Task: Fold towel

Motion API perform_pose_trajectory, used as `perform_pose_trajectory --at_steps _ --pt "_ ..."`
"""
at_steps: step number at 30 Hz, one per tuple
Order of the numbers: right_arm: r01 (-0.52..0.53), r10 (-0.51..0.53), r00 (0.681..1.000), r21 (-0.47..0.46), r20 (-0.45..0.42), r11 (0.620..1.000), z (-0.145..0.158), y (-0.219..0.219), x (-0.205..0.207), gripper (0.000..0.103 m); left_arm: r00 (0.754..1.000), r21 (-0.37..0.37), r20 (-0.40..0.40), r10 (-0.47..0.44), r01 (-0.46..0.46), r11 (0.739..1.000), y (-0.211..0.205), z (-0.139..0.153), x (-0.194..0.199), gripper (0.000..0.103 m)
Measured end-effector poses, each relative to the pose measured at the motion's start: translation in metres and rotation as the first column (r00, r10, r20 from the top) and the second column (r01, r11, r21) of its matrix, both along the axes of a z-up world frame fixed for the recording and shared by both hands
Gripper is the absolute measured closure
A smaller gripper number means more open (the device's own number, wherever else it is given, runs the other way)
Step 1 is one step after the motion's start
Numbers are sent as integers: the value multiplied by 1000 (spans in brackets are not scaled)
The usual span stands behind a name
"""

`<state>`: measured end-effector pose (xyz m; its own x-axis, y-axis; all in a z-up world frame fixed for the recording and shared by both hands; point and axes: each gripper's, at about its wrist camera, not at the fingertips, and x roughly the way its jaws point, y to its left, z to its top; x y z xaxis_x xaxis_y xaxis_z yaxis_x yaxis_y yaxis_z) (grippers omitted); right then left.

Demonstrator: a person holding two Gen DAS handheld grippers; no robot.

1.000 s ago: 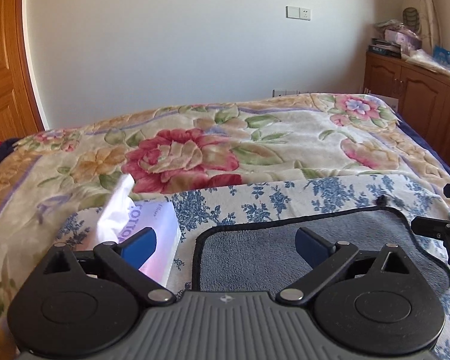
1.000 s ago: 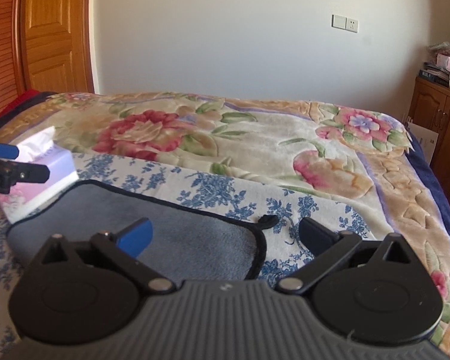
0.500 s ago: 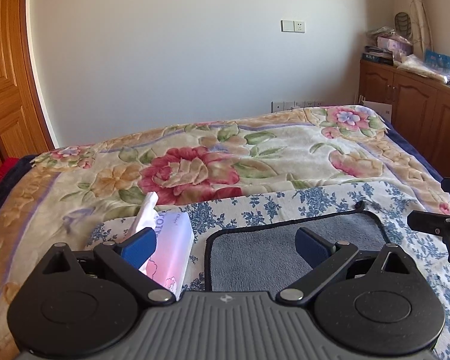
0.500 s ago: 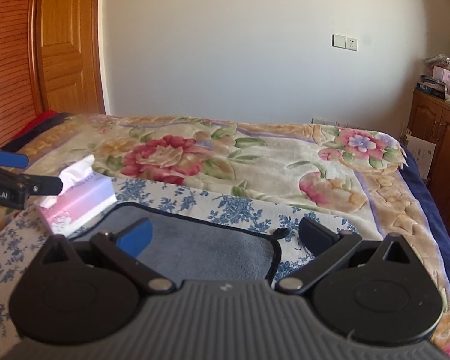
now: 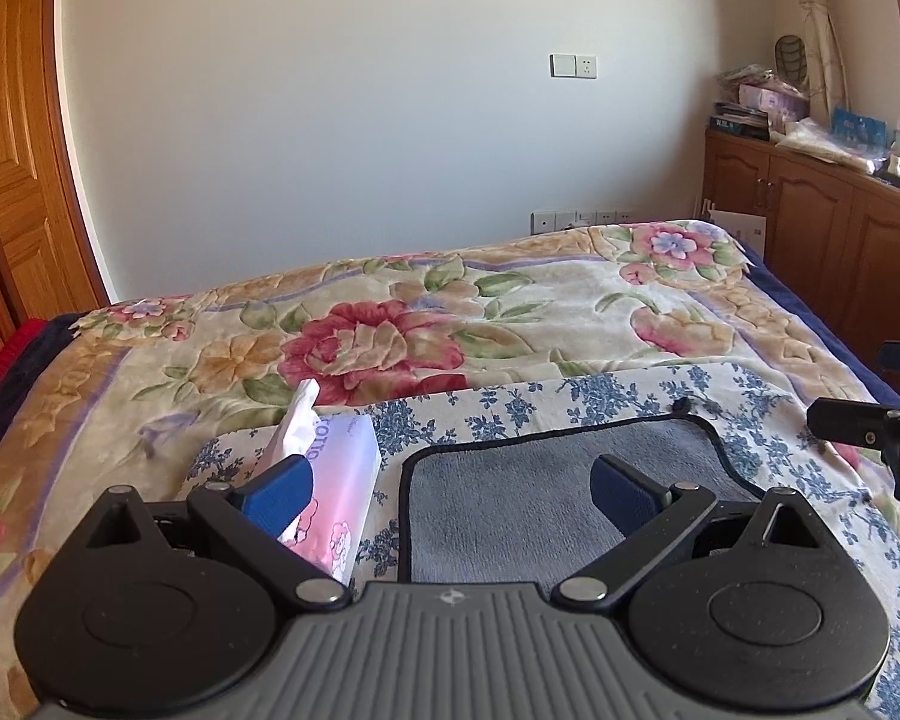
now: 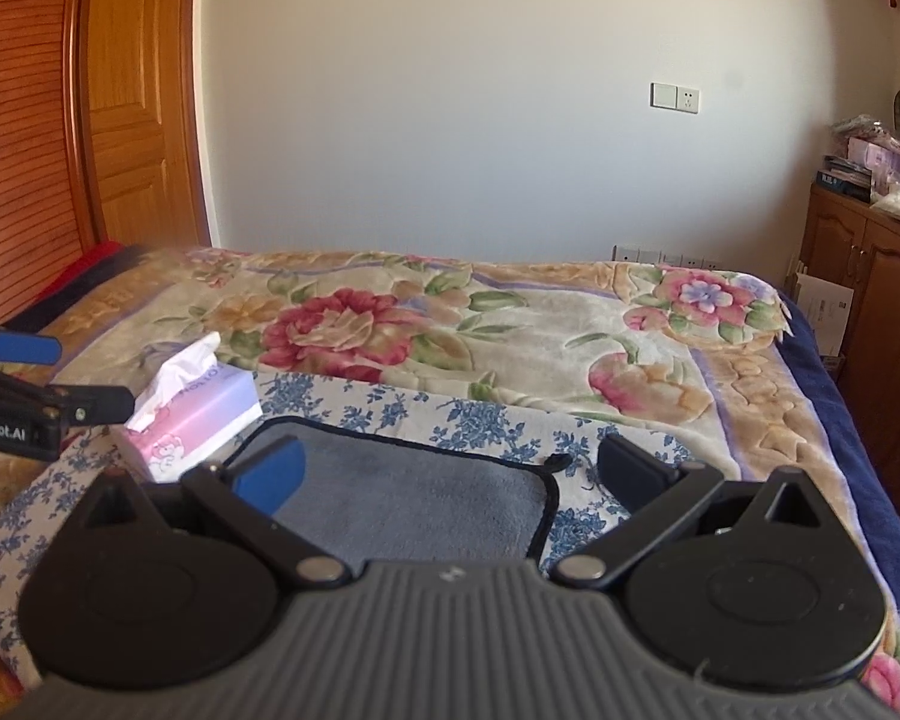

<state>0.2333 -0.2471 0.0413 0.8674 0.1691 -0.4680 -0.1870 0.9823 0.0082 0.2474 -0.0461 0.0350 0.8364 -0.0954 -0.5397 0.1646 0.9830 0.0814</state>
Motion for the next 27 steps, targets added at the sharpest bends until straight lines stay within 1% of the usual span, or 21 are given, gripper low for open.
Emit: perform_pose_trajectory --at_steps 10,20,27 --pt "11 -11 1000 13 26 1000 18 -5 -33 0 1000 -1 6 11 -11 1000 12 9 -33 2" --pt "14 -15 1000 20 27 1000 28 -5 -69 0 1000 -23 9 25 -25 999 17 20 -81 2" --pt "16 -16 999 20 32 1000 36 -3 -103 0 1000 -11 24 4 -4 1000 15 31 -119 2"
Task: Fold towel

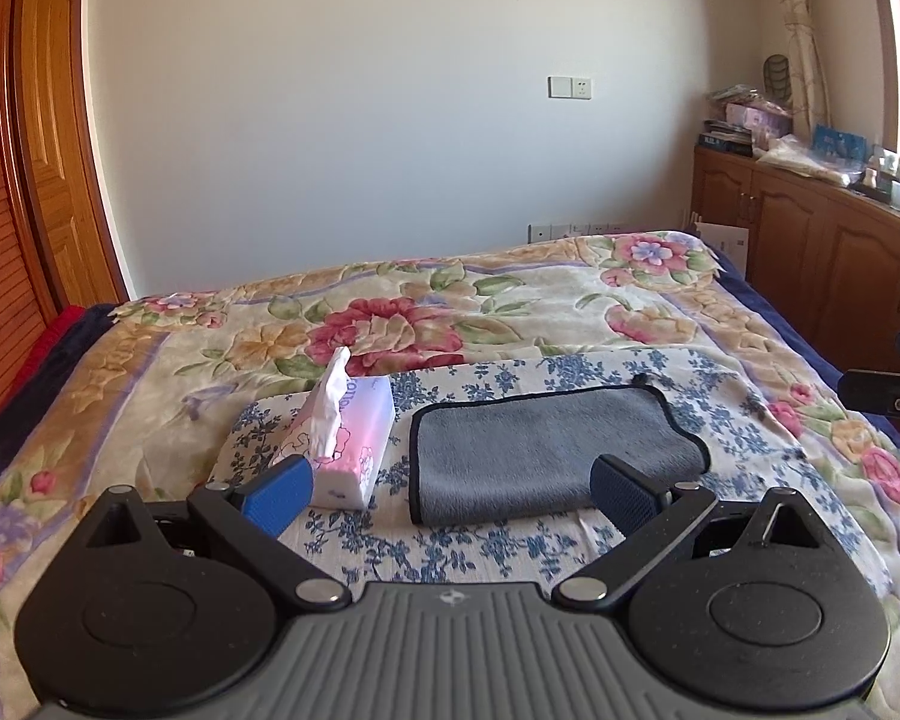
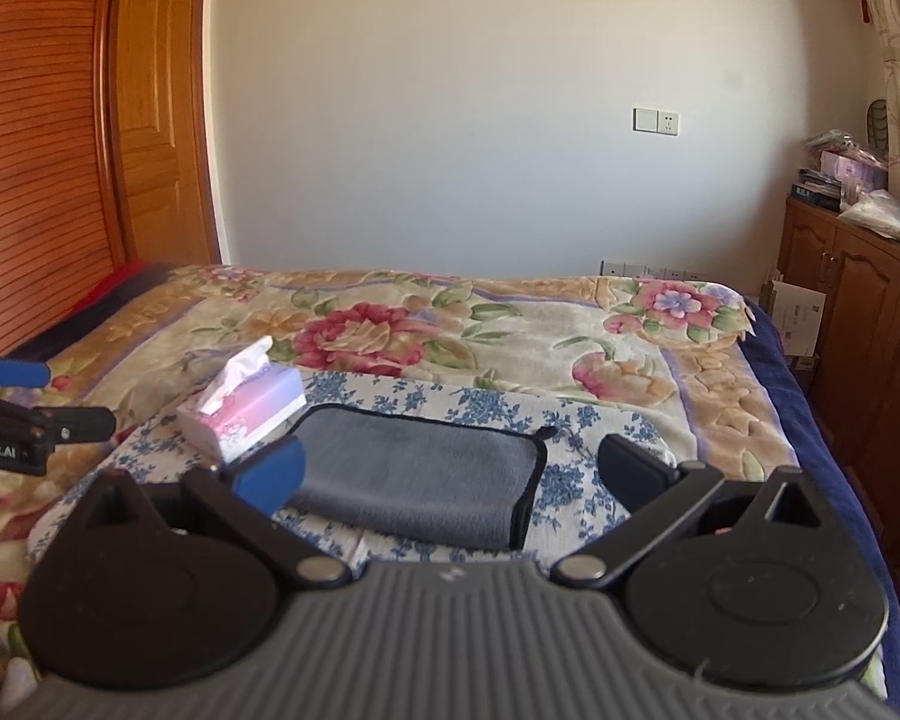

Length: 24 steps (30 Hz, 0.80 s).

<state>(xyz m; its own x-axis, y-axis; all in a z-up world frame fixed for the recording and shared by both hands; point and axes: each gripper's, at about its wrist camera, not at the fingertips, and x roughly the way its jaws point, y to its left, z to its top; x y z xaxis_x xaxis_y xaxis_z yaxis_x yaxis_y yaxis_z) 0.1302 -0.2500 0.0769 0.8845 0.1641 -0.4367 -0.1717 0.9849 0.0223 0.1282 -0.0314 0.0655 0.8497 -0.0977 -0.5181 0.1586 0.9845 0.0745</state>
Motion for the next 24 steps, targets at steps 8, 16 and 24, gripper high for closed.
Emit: perform_pose_trajectory --at_steps 8,16,24 --pt "2 -2 1000 34 5 999 1 1 -28 0 1000 -8 10 -2 2 1000 1 3 -35 2" --pt "-16 15 1000 12 19 1000 -3 3 -53 0 1000 -9 17 -8 8 1000 7 -5 -57 1" --pt "-4 3 1000 26 16 1000 -10 2 -68 0 1000 2 24 8 -8 1000 15 -13 -69 0"
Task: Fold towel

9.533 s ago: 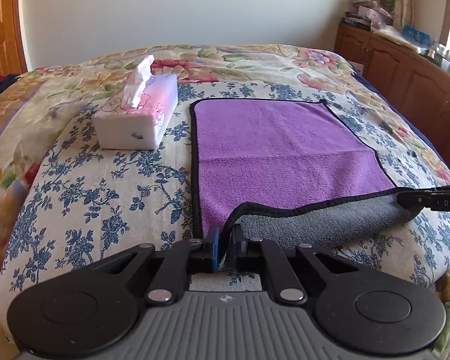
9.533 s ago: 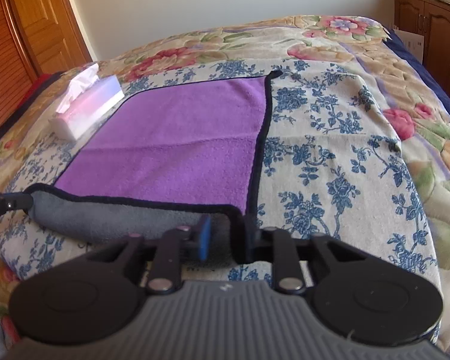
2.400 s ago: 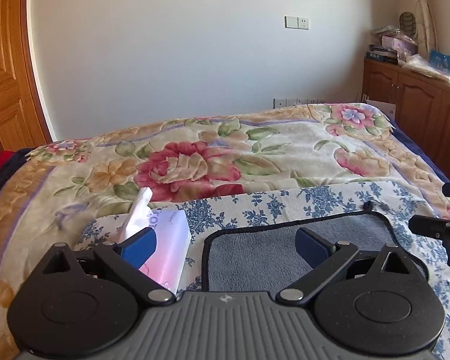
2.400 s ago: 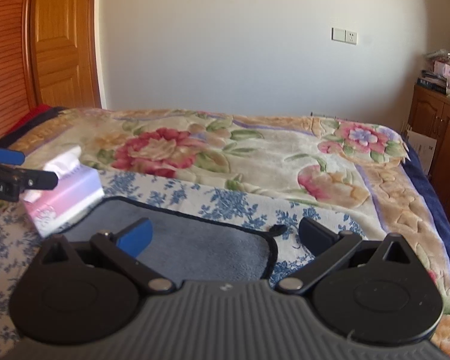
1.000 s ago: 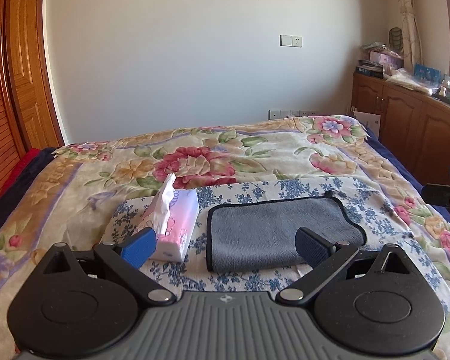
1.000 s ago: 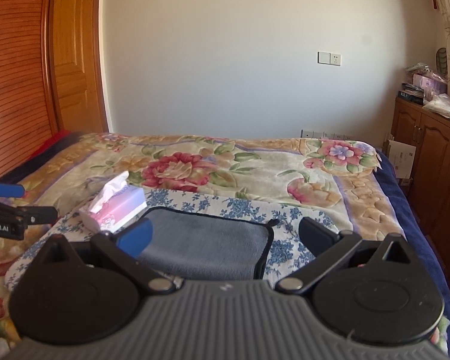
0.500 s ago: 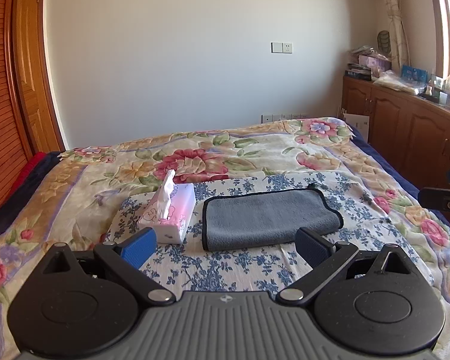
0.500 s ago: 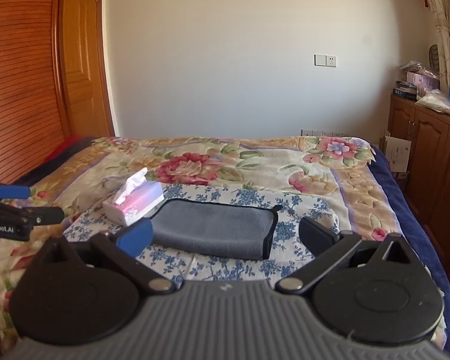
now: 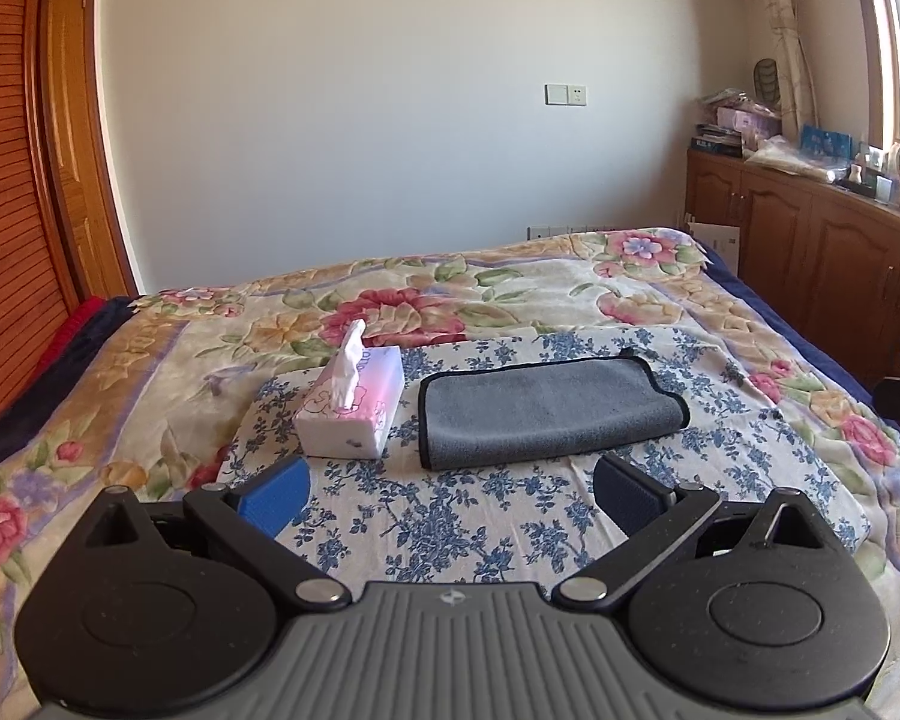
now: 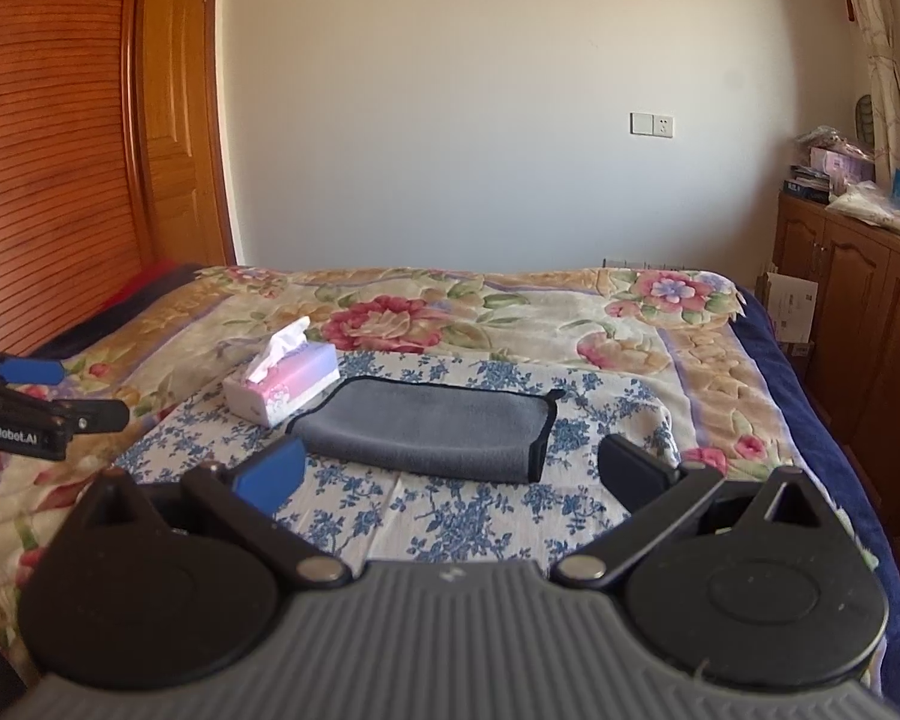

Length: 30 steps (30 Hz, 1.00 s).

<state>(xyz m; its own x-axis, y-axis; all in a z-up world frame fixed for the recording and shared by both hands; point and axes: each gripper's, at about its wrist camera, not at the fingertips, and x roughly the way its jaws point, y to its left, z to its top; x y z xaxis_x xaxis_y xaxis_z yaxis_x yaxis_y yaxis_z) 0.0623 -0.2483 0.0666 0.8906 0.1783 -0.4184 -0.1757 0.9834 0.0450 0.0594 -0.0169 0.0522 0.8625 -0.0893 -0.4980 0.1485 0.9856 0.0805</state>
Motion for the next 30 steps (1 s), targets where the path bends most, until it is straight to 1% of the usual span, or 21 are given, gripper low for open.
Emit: perform_pose_trajectory --at_steps 4,8,13,18,21,23,28,30 --pt "8 -8 1000 -16 11 1000 -7 2 -8 0 1000 -13 6 -5 5 1000 0 -7 -7 0" --pt "14 -14 1000 -27 14 1000 -16 2 -15 0 1000 5 23 -14 14 1000 -5 -15 -14 0" --pt "24 -24 1000 -11 1 1000 -26 3 -21 0 1000 8 20 -14 14 1000 -6 -26 -21 0" --pt "37 -36 999 10 -16 999 -35 3 -25 0 1000 1 13 8 -8 1000 -1 -35 -26 0" --pt "52 -52 999 21 0 998 -37 0 -30 0 1000 39 19 25 -26 999 1 -39 -29 0" --pt "60 -60 998 30 -2 998 -39 -2 -32 0 999 49 28 31 -32 998 4 -42 -33 0" --pt "76 -76 997 31 -7 997 -47 -3 -36 0 998 22 26 55 -56 998 16 -48 -39 0" --pt "81 -81 997 31 -6 996 -49 -3 -38 0 997 18 37 68 -69 997 19 -50 -41 0"
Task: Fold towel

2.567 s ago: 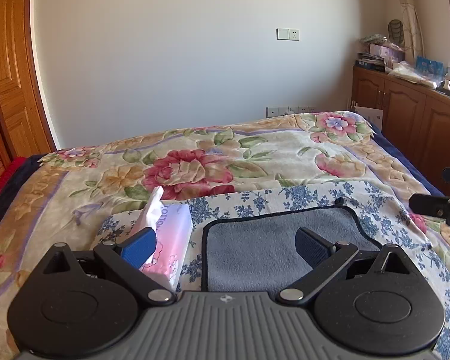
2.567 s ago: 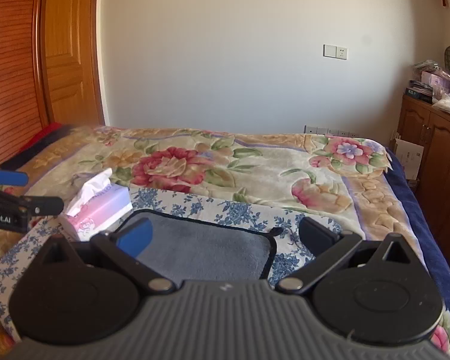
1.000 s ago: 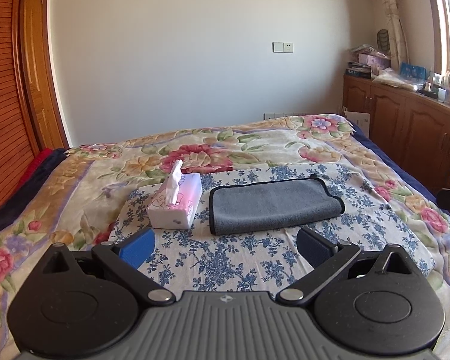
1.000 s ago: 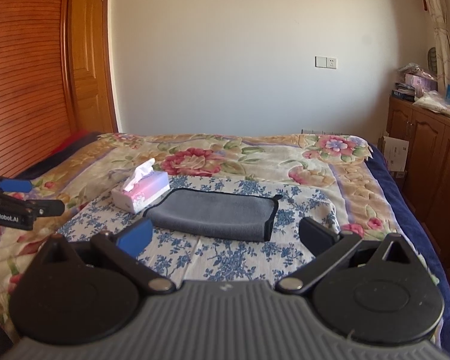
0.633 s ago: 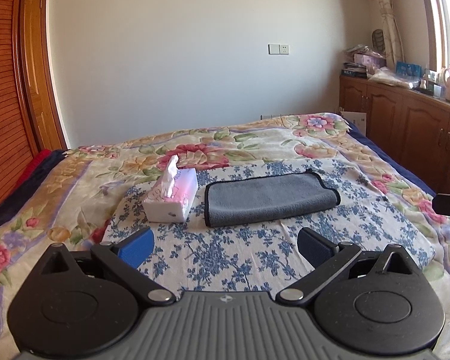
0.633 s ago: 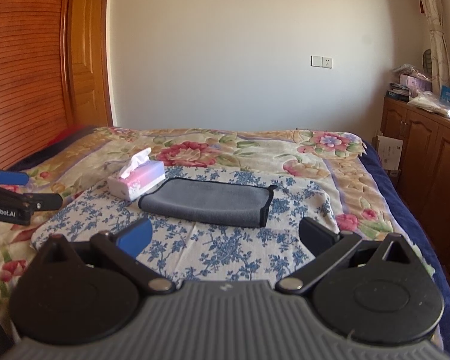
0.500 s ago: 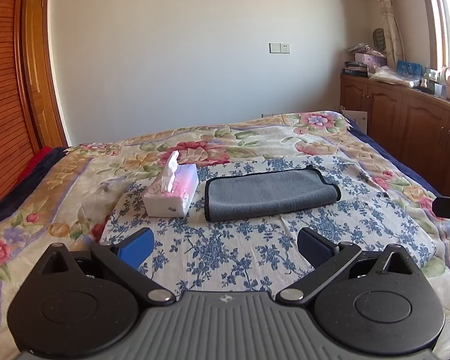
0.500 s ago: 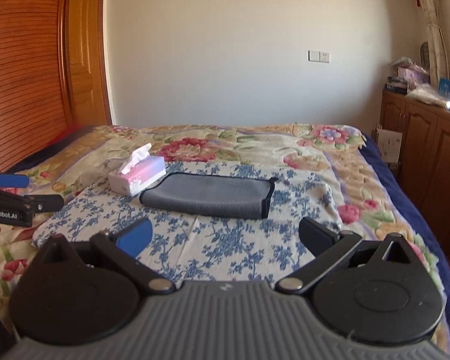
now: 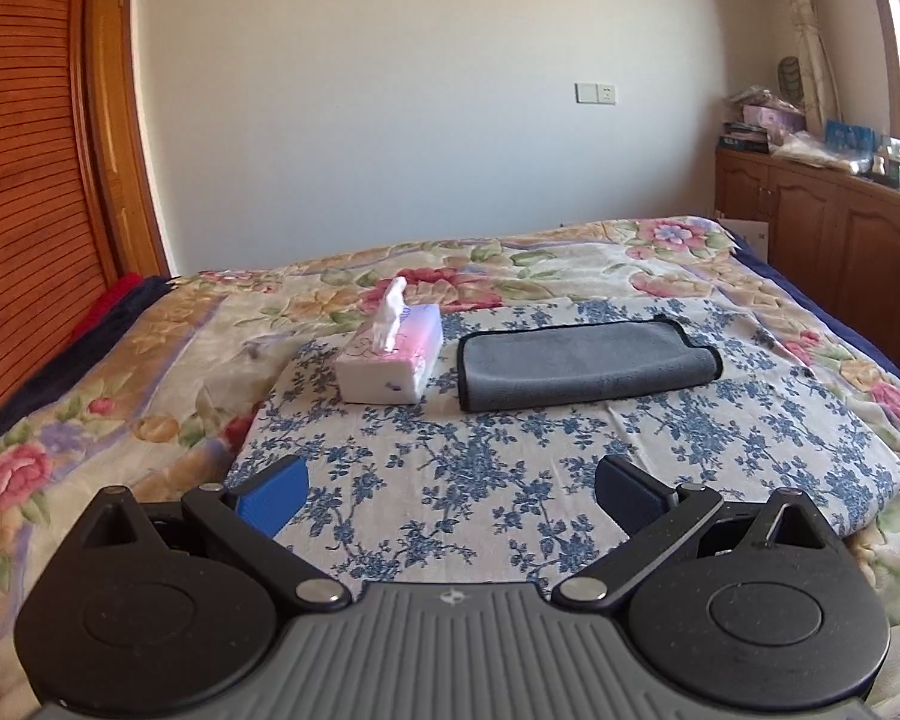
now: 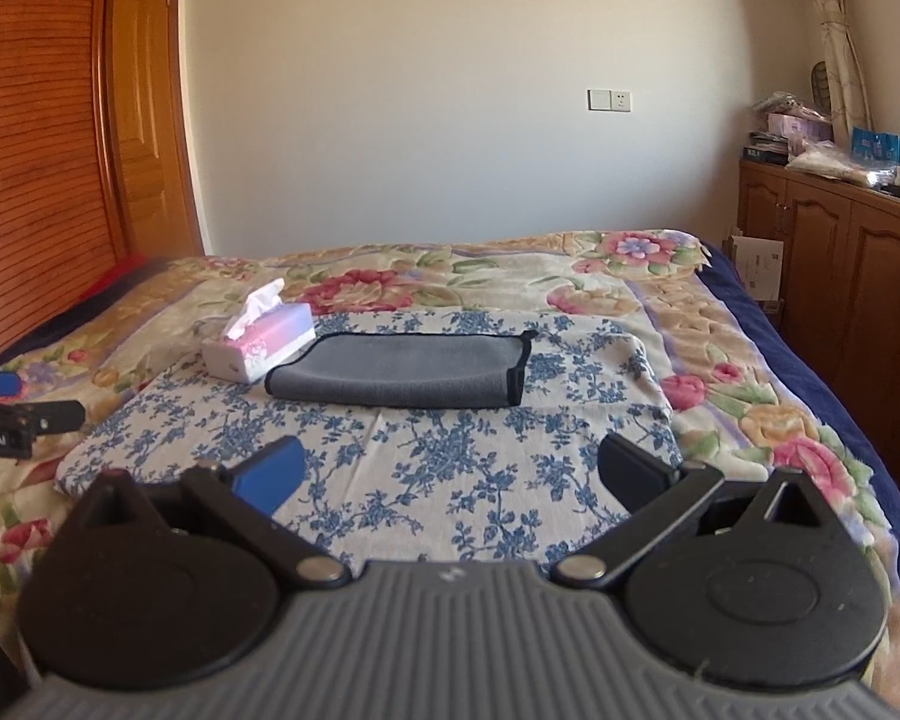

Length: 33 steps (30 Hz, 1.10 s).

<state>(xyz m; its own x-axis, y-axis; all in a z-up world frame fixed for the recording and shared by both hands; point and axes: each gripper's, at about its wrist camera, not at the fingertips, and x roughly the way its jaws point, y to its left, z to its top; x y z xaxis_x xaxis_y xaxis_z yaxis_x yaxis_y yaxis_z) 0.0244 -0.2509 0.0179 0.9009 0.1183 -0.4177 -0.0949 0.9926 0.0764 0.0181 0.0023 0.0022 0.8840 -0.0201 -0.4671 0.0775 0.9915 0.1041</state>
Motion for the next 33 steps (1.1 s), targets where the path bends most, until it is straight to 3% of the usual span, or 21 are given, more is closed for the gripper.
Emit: perform_pose_trajectory --at_steps 16,33 --pt "43 -42 998 -16 49 999 -3 0 -9 0 997 -60 52 48 -45 997 15 -2 0 0" --pt "89 -82 986 -41 143 995 1 0 -15 0 991 -39 136 16 -11 999 9 5 -14 0"
